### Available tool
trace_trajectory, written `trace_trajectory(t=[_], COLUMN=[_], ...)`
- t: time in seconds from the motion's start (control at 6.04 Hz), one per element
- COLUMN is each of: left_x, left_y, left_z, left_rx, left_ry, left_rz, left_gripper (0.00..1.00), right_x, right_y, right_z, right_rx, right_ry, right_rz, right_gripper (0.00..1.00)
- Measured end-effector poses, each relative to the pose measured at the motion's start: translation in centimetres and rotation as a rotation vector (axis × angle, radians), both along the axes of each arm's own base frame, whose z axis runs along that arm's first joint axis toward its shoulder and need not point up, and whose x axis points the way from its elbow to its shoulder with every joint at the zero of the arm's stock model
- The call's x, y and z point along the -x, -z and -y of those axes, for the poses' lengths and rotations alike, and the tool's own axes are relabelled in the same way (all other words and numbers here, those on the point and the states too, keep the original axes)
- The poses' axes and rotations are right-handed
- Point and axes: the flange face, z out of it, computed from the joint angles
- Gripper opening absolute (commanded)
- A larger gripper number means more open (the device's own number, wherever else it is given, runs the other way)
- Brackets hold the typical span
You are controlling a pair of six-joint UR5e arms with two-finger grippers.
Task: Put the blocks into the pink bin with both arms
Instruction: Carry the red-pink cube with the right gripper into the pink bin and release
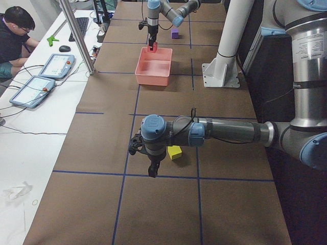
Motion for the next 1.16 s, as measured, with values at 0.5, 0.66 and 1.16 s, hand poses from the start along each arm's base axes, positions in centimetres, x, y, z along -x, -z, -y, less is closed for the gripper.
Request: trace_trajectory(t=[0.5,0.66,1.16], left_x=[-0.1,-0.1,-1.6], left_y=[0.6,1.6,5.0], left_z=[0.6,1.6,6.1], left_rx=[-0.016,-0.060,-0.171], left_ry=[0.001,0.001,0.045], left_rz=[-0.004,-0.007,-0.026], left_gripper=[1.00,1.00,1.00], right_x=[5.7,5.0,-1.3], right_y=[2.1,3.3,4.1], right_z=[-4.7,-5.8,-3.3], right_rx=[0.024,0.024,-0.017], right_ry=[-0.014,-0.006,0.078], right_rz=[-0.055,-0.067,-0.068], right_gripper=[1.00,1.00,1.00])
